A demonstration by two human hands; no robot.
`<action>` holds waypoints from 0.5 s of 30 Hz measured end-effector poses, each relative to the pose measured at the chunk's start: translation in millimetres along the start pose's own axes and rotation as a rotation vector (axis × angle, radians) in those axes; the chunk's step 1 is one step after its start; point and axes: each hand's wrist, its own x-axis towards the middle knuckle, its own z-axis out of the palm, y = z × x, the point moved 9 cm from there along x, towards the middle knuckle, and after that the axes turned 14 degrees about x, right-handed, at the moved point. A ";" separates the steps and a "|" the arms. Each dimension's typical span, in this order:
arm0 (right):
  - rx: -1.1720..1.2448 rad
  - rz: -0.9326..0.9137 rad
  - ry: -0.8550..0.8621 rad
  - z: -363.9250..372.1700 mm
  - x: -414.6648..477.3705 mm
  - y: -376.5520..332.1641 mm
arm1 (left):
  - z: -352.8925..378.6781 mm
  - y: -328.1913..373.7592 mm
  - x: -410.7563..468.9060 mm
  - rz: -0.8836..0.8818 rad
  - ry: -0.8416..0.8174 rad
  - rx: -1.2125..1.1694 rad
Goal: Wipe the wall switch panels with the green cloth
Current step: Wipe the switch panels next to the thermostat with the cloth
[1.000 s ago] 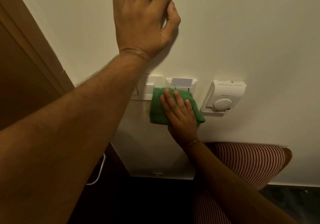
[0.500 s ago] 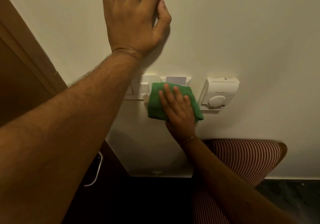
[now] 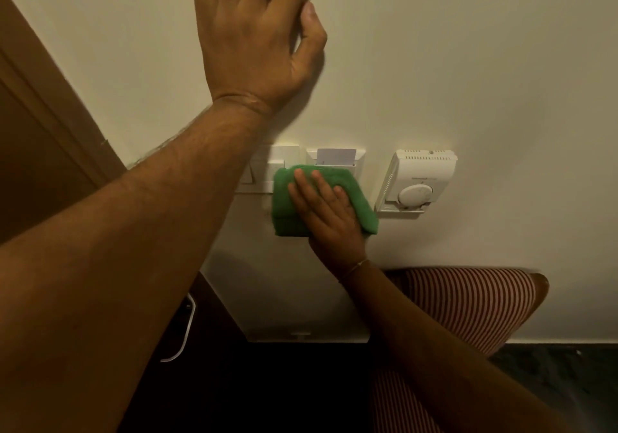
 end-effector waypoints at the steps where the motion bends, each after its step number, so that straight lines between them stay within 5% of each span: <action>1: 0.007 0.035 0.040 -9.2 -5.6 9.9 | -1.0 1.0 0.4 0.001 0.002 -0.003; 7: 0.094 0.206 0.173 -19.4 -12.2 24.2 | -5.4 -0.9 -2.3 -0.023 0.018 -0.070; 15: -0.023 -0.032 0.012 -9.2 -1.8 7.9 | -5.2 -1.0 -0.9 -0.027 0.001 -0.076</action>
